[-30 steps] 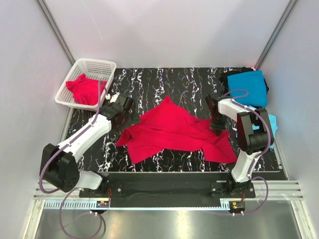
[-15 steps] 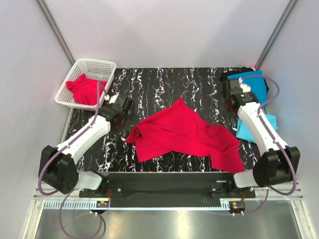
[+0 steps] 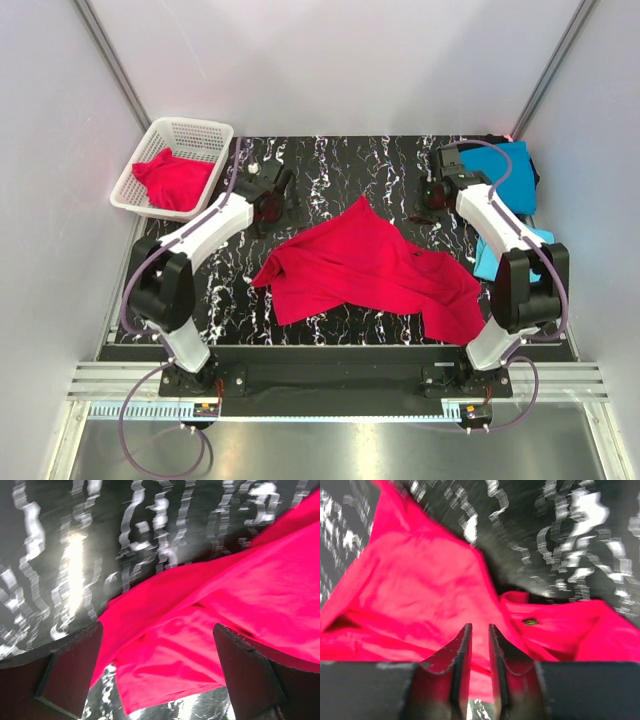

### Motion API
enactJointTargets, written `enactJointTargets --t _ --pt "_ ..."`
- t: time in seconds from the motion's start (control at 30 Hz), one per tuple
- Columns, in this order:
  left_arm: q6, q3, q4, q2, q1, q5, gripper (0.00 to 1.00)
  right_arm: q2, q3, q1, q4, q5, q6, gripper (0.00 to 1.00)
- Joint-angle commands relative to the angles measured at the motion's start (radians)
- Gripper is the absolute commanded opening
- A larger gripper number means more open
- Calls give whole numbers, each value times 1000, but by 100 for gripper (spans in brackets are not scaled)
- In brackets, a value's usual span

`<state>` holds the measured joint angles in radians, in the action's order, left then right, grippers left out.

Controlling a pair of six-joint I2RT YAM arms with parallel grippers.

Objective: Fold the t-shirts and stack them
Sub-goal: Flatten the tshirt out

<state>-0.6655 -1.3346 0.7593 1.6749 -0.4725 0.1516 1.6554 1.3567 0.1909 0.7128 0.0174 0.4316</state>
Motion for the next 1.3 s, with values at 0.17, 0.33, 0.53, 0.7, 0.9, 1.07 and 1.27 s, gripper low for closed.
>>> enactJointTargets --t 0.17,0.33,0.53,0.7,0.9,1.07,1.27 --pt "90 -129 -17 134 -78 -132 98 161 62 142 -73 257 -143 23" --pt "89 -129 -15 177 -118 -146 98 289 131 180 -58 302 -126 19" --pt "86 -179 11 336 -132 -111 99 340 137 188 -58 289 -113 18" --pt "38 -285 132 454 -130 44 99 375 139 188 -50 260 -122 18" --pt "0 -249 150 370 -123 126 99 452 168 188 -35 231 -131 15" --pt "-23 -201 167 272 -83 216 99 492 231 186 11 162 -148 14" --pt "-42 -184 241 276 15 270 99 563 375 186 112 70 -186 12"
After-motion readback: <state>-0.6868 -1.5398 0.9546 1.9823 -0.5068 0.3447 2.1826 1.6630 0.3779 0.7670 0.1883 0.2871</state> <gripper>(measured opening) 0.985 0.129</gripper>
